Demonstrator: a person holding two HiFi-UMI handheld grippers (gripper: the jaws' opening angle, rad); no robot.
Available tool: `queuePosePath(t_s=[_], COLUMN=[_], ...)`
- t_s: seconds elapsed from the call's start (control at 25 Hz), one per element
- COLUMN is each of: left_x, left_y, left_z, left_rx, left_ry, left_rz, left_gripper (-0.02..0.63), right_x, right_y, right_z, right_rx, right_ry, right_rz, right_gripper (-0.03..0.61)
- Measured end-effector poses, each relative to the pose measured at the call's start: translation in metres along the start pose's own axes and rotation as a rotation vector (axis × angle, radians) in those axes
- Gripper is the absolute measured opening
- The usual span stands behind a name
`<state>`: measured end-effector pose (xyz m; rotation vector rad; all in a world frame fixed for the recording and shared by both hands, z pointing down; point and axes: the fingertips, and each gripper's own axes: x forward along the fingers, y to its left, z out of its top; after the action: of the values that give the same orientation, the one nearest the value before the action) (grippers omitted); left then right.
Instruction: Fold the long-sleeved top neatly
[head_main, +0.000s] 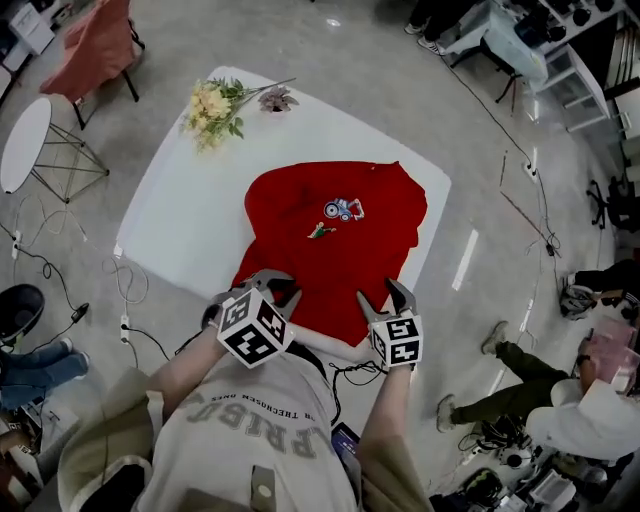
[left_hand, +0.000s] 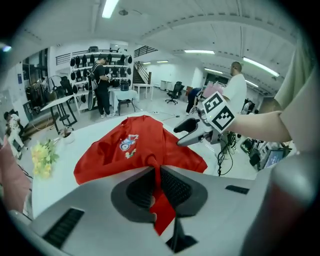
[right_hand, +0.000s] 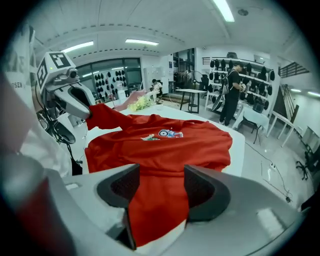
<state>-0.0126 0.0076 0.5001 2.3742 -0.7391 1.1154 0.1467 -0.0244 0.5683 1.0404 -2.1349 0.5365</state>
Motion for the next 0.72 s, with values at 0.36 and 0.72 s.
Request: queuePosePath(t_s=[0.36, 0.72], left_x=[0.100, 0.167], left_y=[-0.079, -0.101], left_z=[0.028, -0.024], left_rx=[0.086, 0.161], left_ry=[0.090, 0.242], left_rz=[0.006, -0.010], left_gripper=[0.040, 0.089], right_x=[-0.008, -0.002], right_y=[-0.028, -0.032], right_z=[-0.023, -0.031], right_rx=[-0.135, -0.164], right_ry=[0.013, 0.030], right_rz=[0.160, 0.220], right_gripper=[0.265, 0.265])
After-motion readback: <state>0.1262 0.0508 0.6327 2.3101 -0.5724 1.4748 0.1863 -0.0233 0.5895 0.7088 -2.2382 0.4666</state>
